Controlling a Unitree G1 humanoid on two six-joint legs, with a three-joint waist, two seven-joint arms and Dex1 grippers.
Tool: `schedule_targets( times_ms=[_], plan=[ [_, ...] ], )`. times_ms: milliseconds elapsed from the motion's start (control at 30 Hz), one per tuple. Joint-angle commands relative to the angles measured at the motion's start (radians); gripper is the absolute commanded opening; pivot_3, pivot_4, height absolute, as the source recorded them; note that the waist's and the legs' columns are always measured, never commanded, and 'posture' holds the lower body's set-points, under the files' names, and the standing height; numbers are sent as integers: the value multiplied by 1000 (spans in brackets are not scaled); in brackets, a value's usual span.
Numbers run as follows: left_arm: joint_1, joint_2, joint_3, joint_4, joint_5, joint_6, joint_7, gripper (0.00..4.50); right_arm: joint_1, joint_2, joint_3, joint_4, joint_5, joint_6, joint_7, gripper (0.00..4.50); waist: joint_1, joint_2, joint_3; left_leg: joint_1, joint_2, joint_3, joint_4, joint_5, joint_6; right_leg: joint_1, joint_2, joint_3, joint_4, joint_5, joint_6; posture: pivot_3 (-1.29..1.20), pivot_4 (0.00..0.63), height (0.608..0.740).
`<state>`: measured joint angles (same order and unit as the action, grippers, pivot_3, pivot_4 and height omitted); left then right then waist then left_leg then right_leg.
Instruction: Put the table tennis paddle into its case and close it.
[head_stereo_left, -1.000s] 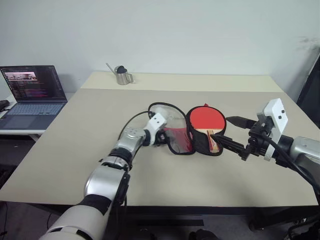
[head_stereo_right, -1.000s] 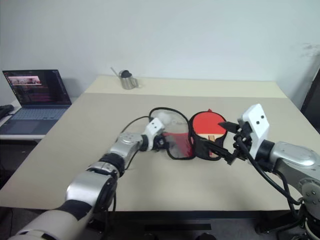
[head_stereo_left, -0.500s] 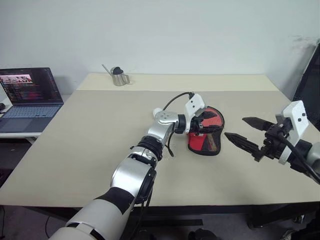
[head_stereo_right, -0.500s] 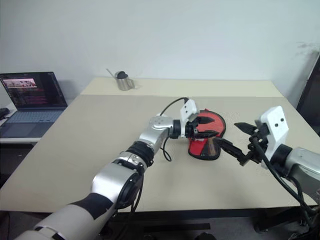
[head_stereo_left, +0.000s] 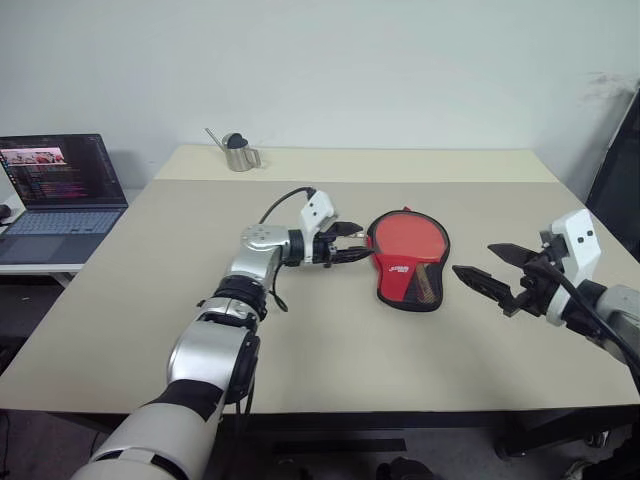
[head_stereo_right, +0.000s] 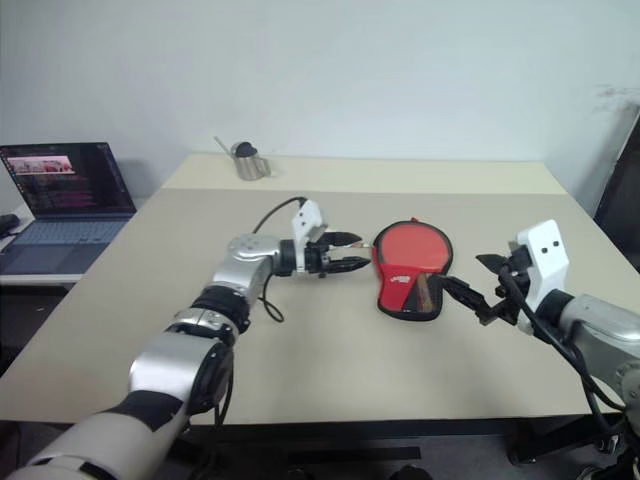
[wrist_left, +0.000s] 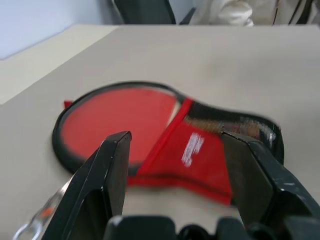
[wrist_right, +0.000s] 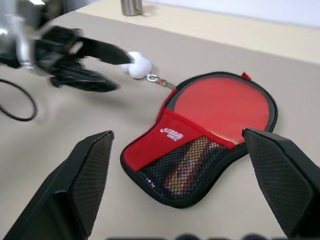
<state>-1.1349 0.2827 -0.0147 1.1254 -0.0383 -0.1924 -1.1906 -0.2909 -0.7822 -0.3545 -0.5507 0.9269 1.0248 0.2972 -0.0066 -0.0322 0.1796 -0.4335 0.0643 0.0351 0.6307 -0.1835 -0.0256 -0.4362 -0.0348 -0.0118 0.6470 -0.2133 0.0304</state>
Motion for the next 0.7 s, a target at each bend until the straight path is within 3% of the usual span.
schedule_targets(
  times_ms=[33,133,167,700],
  plan=[
    [17,38,-7,-103,-14,18,-54,3443,-74,40,49,129,-89,-61,-23,4500,2,0,0,0,0,0,0,0,0,0,0,0,0,0,0,0,150,740],
    [45,48,-10,-173,-13,19,-34,4369,-140,81,104,269,-177,-100,-29,4500,3,0,0,0,0,0,0,0,0,0,0,0,0,0,0,0,150,740],
    [51,46,-9,-190,-9,9,-3,4476,-154,91,116,303,-199,-112,-22,4500,5,0,0,0,0,0,0,0,0,0,0,0,0,0,0,0,150,740],
    [117,63,-26,-399,-64,140,-55,4476,-377,283,312,862,-539,-349,68,4500,-5,0,0,0,0,1,0,0,0,-1,1,1,2,1,1,0,150,740]
  ],
)
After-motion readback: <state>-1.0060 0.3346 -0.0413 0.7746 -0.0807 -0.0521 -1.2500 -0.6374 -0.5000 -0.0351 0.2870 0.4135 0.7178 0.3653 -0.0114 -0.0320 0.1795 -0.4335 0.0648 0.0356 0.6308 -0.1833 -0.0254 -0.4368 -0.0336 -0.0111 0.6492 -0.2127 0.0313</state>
